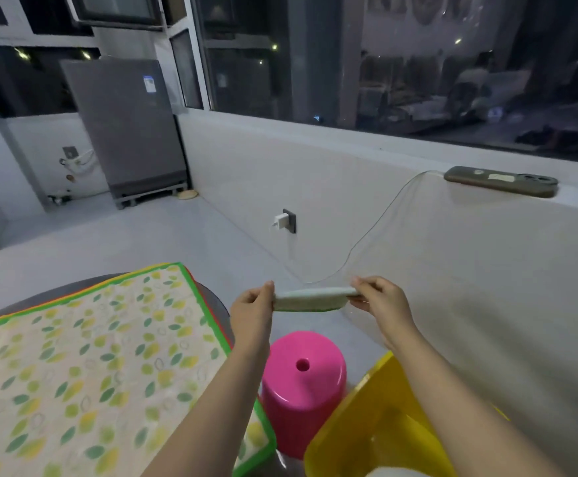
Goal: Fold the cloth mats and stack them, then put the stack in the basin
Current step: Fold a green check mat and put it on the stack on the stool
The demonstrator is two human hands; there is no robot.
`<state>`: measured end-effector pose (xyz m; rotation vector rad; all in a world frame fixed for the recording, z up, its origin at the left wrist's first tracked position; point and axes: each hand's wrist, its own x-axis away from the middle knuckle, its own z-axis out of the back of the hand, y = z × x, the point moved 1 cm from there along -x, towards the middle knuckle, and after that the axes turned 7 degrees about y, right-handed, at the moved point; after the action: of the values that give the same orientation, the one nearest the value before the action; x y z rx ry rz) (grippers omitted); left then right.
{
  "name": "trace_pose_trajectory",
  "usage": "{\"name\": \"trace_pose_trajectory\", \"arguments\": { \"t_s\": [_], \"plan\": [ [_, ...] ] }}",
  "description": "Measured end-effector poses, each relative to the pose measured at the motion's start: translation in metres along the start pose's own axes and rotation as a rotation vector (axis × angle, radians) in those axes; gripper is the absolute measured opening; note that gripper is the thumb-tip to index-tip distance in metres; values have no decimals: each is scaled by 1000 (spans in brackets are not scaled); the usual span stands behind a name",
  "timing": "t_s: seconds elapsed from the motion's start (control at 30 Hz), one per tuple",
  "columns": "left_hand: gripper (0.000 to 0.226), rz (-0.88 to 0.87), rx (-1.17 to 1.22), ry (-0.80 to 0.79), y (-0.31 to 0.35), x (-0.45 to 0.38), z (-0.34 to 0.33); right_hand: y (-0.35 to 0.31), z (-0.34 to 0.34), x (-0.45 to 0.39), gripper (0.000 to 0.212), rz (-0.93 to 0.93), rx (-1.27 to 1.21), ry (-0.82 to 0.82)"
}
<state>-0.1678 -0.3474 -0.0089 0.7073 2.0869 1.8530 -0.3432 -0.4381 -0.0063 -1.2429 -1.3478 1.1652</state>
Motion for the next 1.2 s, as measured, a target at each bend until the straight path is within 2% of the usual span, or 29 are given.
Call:
{"name": "trace_pose_trajectory", "arguments": {
  "t_s": [0.07, 0.2, 0.4, 0.53, 0.67, 0.97, 1.2],
  "plan": [
    [12, 20, -64, 26, -24, -9, -12, 21, 4, -13, 8, -12, 68, 7],
    [37, 43, -152, 115, -65, -21, -29, 69, 8, -37, 13, -33, 196, 12],
    [50, 90, -203, 177, -139, -45, -36, 140, 5, -56, 32, -123, 307, -11],
    [49, 124, -286, 242, -186, -47, -25, 188, 4, -59, 37, -163, 418, -55],
    [43, 195, -382, 218, -225, -46, -7, 224, 6, -54, 39, -153, 676, -122],
    [44, 99, -609, 83, -269, -54, 16, 258, 0, -47, 45, -78, 966, -199],
    [40, 221, -559, 151, -265, -55, 13, 255, 0, -40, 46, -64, 980, -199]
  ]
}}
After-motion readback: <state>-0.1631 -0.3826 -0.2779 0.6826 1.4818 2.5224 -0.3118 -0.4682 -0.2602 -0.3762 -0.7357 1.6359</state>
